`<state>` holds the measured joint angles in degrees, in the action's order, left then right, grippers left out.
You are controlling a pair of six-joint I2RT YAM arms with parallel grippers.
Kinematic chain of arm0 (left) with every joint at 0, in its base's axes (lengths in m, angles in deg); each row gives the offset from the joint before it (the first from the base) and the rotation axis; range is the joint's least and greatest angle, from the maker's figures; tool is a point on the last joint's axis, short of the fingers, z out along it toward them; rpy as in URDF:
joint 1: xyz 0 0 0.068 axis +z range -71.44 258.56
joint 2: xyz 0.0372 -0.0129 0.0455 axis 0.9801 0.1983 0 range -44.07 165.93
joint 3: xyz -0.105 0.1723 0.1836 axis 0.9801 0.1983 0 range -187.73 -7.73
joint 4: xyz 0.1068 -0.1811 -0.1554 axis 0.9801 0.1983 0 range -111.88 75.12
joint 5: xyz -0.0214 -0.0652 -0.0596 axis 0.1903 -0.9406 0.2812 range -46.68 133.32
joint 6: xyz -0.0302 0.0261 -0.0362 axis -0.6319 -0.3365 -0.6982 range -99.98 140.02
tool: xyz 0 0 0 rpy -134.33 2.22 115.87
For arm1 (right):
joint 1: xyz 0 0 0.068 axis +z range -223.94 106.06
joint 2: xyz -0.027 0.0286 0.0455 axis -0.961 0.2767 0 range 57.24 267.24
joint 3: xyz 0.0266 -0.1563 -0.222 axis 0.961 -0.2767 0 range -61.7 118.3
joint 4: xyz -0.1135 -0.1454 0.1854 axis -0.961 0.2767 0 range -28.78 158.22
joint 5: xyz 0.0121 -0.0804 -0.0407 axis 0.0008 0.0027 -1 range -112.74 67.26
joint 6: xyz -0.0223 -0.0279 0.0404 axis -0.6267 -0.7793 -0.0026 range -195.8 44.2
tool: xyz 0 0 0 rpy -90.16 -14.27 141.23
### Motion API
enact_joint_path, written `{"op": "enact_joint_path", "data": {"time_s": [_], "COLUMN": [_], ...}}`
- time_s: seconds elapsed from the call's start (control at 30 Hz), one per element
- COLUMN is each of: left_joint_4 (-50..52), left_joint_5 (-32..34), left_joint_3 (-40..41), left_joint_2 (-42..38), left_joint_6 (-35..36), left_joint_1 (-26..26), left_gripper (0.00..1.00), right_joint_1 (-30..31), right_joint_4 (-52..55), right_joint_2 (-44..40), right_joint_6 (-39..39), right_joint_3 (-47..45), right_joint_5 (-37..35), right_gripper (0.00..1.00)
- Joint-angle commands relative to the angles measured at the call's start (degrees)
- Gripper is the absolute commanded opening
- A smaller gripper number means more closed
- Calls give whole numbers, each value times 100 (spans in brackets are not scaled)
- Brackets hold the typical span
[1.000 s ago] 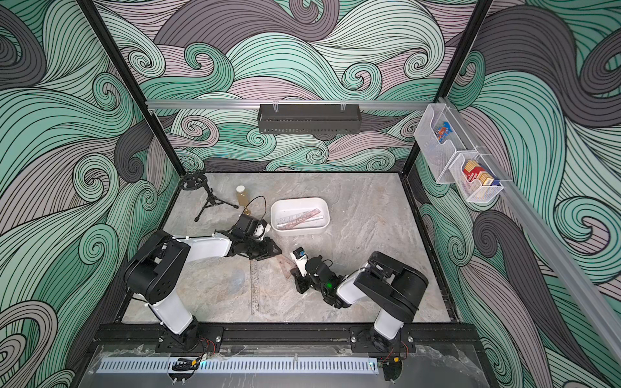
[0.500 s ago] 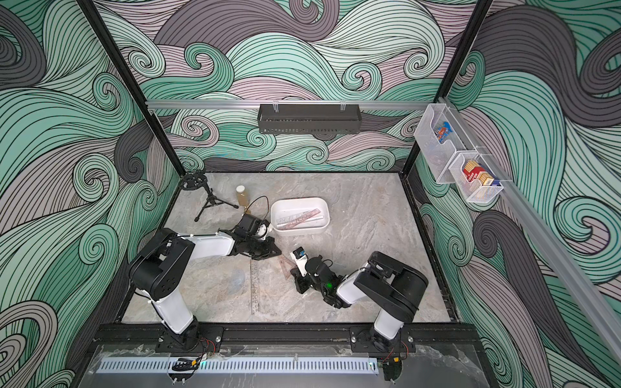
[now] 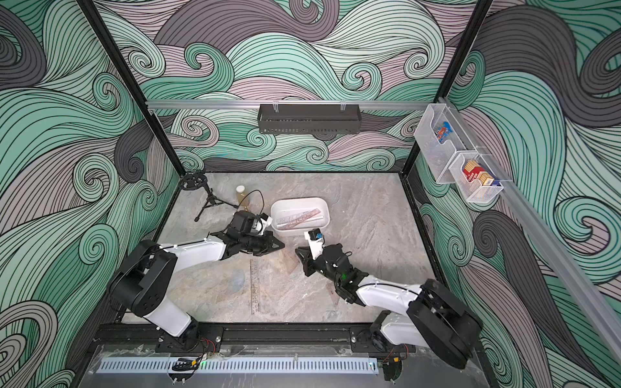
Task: Put the scattered rulers into the storage box
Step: Pick up the ruler from the center of the board.
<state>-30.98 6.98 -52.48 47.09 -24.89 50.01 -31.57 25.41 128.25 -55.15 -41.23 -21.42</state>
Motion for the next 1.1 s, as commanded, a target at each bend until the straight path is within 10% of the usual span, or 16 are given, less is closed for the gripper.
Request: {"op": "enact_joint_path", "data": {"time_s": [0.0, 0.47, 0.7, 1.07], "left_joint_4": [-985, -3179, -3157, -3059], "left_joint_5": [-233, -176, -111, -128], "left_joint_3": [3, 492, 476, 455], "left_joint_2": [-315, -570, -539, -399], "left_joint_6": [-744, -2088, -2029, -1852], "left_joint_1": [104, 569, 628, 632], "left_gripper": [0, 0, 0, 0], "right_joint_1": [-489, -1829, -1812, -1999], "right_joint_4": [-56, -3784, -6292, -4513], "right_joint_2": [68, 2037, 3263, 3123], "right_joint_6": [672, 4673, 6230, 5089], "right_joint_3": [218, 682, 794, 1081], "right_joint_5": [927, 3595, 3928, 4124], "right_gripper": [25, 68, 39, 1]}}
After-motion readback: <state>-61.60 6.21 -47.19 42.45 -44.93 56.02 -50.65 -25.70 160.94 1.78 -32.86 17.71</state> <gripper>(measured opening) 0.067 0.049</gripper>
